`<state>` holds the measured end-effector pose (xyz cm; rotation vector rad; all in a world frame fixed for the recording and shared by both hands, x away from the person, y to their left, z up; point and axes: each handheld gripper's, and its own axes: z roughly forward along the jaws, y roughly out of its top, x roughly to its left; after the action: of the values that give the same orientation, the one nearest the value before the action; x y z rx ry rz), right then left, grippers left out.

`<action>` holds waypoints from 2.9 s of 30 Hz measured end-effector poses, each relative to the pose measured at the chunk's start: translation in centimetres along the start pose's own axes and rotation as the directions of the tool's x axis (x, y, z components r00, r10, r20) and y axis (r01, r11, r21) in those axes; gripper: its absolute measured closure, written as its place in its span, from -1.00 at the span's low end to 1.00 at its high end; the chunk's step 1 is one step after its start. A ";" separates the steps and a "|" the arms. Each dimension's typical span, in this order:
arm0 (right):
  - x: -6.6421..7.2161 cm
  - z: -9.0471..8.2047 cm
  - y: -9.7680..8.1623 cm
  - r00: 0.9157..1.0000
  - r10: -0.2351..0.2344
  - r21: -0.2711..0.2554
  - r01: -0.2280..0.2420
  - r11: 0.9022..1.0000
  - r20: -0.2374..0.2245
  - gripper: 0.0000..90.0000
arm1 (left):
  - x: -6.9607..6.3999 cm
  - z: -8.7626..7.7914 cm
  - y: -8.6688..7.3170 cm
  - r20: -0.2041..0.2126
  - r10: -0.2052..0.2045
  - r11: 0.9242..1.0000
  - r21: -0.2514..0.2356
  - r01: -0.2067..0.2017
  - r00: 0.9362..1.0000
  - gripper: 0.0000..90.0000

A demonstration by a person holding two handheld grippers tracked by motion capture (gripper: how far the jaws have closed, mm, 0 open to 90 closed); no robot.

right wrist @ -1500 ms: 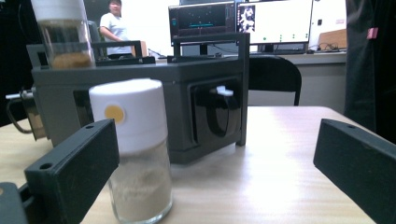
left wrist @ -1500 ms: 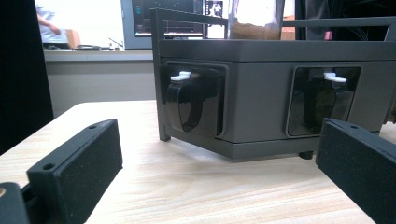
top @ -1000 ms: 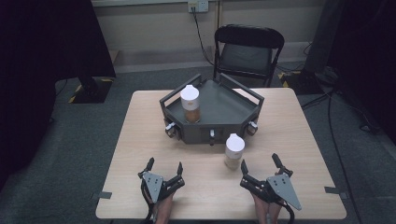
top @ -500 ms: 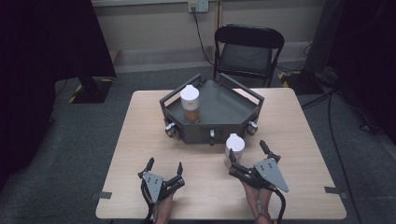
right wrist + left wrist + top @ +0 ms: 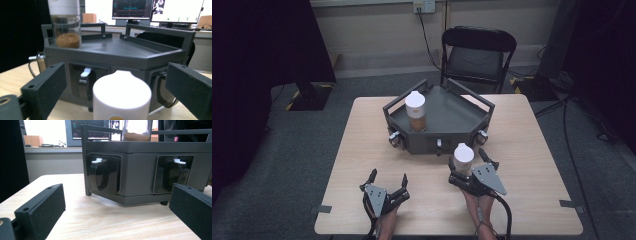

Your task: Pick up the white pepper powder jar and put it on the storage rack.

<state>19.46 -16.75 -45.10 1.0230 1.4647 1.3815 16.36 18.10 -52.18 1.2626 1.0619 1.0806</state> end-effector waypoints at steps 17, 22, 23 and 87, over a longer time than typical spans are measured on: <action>0.0 1.4 -0.9 1.000 0.009 0.082 -0.011 0.997 0.017 -0.59 | 0.0 0.0 0.0 0.000 0.000 1.000 0.000 0.000 1.000 -1.00; 0.0 1.8 -0.9 1.000 0.014 0.108 -0.016 0.994 0.020 -0.50 | 0.0 0.0 0.0 0.000 -0.001 1.000 -0.001 0.001 1.000 -1.00; 0.1 1.9 -1.0 1.000 0.010 0.106 -0.012 0.994 0.023 -0.49 | 0.0 0.0 0.0 0.000 -0.001 1.000 -0.001 0.001 1.000 -1.00; -4.5 2.7 8.3 0.988 0.006 0.069 0.005 0.998 -0.155 -0.33 | 0.0 0.0 0.0 -0.002 0.000 1.000 0.001 0.000 1.000 -1.00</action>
<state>23.40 -19.75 -36.62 0.9765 1.6360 1.4472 16.35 18.08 -52.16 1.2625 1.0635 1.0816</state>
